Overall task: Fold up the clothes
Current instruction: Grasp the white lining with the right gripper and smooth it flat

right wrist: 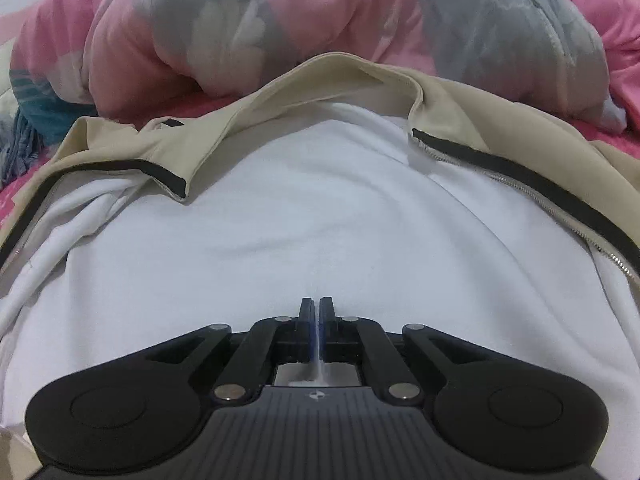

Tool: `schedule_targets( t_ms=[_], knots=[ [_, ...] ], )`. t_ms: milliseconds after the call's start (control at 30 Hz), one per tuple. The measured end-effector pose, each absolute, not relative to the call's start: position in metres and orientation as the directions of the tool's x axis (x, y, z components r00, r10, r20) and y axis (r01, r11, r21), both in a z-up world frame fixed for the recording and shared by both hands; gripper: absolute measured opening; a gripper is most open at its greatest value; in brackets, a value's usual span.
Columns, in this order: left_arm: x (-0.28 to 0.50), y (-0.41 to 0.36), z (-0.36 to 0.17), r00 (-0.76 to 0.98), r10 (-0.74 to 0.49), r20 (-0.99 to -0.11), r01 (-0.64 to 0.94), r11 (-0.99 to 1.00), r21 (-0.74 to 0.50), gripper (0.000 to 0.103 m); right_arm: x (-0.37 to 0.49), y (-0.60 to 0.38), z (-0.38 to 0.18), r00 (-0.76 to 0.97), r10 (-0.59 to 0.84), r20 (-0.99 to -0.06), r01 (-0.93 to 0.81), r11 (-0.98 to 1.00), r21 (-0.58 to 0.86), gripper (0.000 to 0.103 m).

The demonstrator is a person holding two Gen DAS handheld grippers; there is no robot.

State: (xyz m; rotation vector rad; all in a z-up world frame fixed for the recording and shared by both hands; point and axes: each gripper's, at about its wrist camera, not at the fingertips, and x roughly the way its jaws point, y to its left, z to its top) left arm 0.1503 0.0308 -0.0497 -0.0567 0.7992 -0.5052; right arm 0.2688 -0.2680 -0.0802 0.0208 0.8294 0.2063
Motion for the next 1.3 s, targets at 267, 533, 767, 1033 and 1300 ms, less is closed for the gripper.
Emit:
schedule_targets(
  t_ms=[267, 533, 767, 1033, 1300],
  knots=[
    [0.146, 0.028, -0.054, 0.589, -0.407, -0.698, 0.394, 0.899, -0.192, 0.078, 0.258, -0.29, -0.076, 0.742, 0.083, -0.665, -0.095, 0.995, 0.019, 0.0],
    [0.143, 0.035, -0.052, 0.59, -0.401, -0.701, 0.387, 0.902, -0.189, 0.078, 0.239, -0.316, -0.045, 0.768, 0.111, -0.631, -0.081, 0.994, 0.077, 0.005],
    [0.147, 0.014, -0.039, 0.614, -0.455, -0.645, 0.421, 0.88, -0.221, 0.077, 0.293, -0.291, -0.049, 0.686, 0.296, -0.665, -0.199, 0.955, 0.219, 0.005],
    [0.161, -0.012, -0.07, 0.646, -0.418, -0.639, 0.455, 0.883, -0.117, 0.075, 0.38, -0.321, -0.079, 0.7, 0.091, -0.708, -0.045, 0.996, 0.083, 0.0],
    [0.169, 0.005, -0.08, 0.642, -0.476, -0.601, 0.459, 0.866, -0.196, 0.078, 0.375, -0.316, -0.051, 0.644, 0.383, -0.662, -0.283, 0.924, 0.259, 0.0]
  ],
)
